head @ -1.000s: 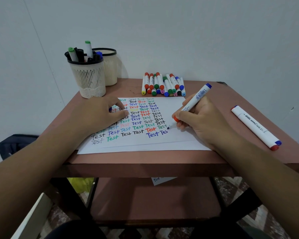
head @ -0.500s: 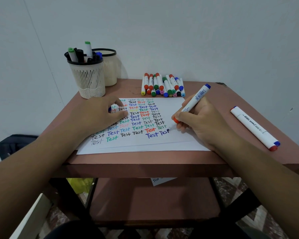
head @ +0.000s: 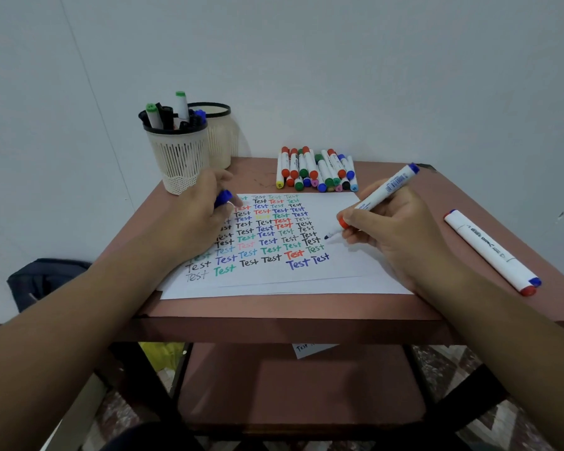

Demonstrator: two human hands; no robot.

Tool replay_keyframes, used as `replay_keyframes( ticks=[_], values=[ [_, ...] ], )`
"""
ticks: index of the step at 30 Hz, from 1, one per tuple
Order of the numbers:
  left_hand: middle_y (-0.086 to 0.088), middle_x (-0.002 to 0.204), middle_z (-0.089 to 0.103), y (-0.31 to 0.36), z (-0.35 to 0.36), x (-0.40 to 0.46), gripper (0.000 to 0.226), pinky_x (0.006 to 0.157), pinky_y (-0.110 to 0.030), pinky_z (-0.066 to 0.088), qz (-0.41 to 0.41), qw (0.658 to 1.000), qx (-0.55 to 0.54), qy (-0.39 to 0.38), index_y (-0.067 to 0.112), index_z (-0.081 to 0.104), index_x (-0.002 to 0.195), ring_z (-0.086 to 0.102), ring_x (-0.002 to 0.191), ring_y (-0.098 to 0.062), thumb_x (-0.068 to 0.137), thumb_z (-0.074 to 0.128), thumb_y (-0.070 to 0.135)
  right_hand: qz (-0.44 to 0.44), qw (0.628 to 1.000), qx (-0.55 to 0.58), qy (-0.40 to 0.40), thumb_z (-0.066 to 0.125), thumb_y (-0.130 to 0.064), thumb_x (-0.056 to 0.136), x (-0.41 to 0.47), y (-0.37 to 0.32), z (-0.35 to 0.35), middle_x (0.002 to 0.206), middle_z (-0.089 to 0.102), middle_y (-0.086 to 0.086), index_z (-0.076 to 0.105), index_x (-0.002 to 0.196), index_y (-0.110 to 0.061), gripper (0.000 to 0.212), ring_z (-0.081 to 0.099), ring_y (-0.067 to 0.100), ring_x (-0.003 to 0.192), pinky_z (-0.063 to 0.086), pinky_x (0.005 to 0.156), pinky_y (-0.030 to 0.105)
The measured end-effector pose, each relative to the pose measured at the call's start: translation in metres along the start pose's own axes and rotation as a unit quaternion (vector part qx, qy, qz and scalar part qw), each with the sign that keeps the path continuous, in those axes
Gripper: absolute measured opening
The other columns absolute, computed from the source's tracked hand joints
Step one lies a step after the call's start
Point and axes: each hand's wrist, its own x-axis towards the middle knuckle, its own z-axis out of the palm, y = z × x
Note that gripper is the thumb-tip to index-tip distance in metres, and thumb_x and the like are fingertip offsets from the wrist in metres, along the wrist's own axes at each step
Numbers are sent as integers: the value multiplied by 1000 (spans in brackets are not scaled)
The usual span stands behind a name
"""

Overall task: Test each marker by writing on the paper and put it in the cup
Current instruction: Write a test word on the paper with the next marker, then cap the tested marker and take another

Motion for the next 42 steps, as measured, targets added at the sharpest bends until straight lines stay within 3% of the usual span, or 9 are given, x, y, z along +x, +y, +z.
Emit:
replay_keyframes(
  ticks=[2,6,11,22,25,28,32,37,42],
  values=[
    [11,122,62,0,1,2,26,89,-24,45,-3,1000,20,12,24,45,120,57,115,-10,100,58,15,-1,1000,1,-1,77,-1,88,3,-5,4,92,74,23,58,113,1,32,75,33,78,64,75,40],
    [9,124,61,6,-2,2,30,81,-14,34,-9,999,44,26,22,61,129,53,112,-8,99,62,19,-7,1000,27,-12,78,-1,87,13,-22,24,91,76,20,60,112,3,31,76,29,78,65,74,38],
    [23,87,54,9,-5,0,12,59,-11,31,-16,998,49,42,33,55,109,51,77,3,100,60,28,-16,994,102,-26,76,3,88,27,-30,67,93,74,22,57,105,-8,28,75,35,80,65,76,39],
    [25,82,49,11,-7,-3,21,64,-3,35,9,998,39,48,22,61,120,48,73,7,100,60,26,-26,995,85,-33,77,-3,90,41,-22,111,91,77,18,59,100,-10,22,78,32,83,65,80,42],
    [16,86,59,11,-8,-3,16,70,-10,41,26,998,42,39,22,61,116,55,81,0,101,58,27,-17,996,77,-40,78,-3,88,42,-19,115,84,77,14,62,97,-10,20,77,28,79,65,79,41],
    [2,91,65,8,-7,-2,14,78,-33,50,26,998,47,37,19,62,111,58,84,-11,100,58,28,-12,997,63,-34,83,-7,85,44,-13,119,83,77,10,66,92,-12,18,77,26,81,65,80,40],
    [5,94,62,4,-4,2,11,73,-26,45,26,998,49,28,22,60,110,53,83,-4,102,55,28,-7,999,50,-19,85,-9,82,48,-6,122,88,77,10,68,92,-12,20,77,26,87,64,82,38],
    [8,84,54,-2,0,4,3,73,-38,46,23,998,63,19,23,53,100,49,78,-8,103,52,24,8,995,82,-48,82,-2,84,52,0,125,96,75,19,65,105,-3,27,78,27,87,64,84,39],
    [11,78,50,-4,-1,3,11,65,-31,38,33,997,70,23,22,49,96,43,71,-7,101,48,13,-1,994,92,-56,81,-1,85,52,5,128,95,74,19,64,105,-2,26,77,27,87,63,81,36]
  ],
)
